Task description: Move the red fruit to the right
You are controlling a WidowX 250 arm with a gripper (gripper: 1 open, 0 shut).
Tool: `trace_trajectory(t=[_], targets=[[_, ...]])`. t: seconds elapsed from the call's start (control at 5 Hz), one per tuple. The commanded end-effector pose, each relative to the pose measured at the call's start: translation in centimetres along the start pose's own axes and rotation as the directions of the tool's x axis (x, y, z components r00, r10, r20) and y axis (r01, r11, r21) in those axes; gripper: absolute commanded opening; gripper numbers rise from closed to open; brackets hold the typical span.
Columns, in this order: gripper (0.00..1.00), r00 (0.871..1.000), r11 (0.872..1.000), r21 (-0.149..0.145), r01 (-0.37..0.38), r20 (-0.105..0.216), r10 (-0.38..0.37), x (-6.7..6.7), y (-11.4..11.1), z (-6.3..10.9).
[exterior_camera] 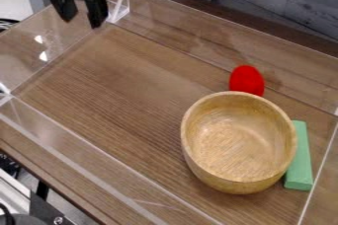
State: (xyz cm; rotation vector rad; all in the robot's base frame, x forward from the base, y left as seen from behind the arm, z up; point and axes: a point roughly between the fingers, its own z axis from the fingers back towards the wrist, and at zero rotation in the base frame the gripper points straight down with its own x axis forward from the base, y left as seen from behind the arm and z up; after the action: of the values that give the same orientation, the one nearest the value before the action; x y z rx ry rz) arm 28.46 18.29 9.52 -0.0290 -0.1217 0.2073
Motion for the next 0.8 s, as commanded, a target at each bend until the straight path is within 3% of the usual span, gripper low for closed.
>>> trace_trajectory(t=[0.0, 0.2, 0.6], targets=[[1.0, 0.996, 0.998, 0.028, -0.062, 0.058, 0.06, 0.9, 1.0, 1.7], [1.0, 0.992, 0.994, 0.03, -0.105, 0.077, 0.102, 1.6, 1.5, 2.4], [1.0, 0.997, 1.0, 0.022, -0.004, 0.082, 0.002, 2.1, 2.7, 2.7]])
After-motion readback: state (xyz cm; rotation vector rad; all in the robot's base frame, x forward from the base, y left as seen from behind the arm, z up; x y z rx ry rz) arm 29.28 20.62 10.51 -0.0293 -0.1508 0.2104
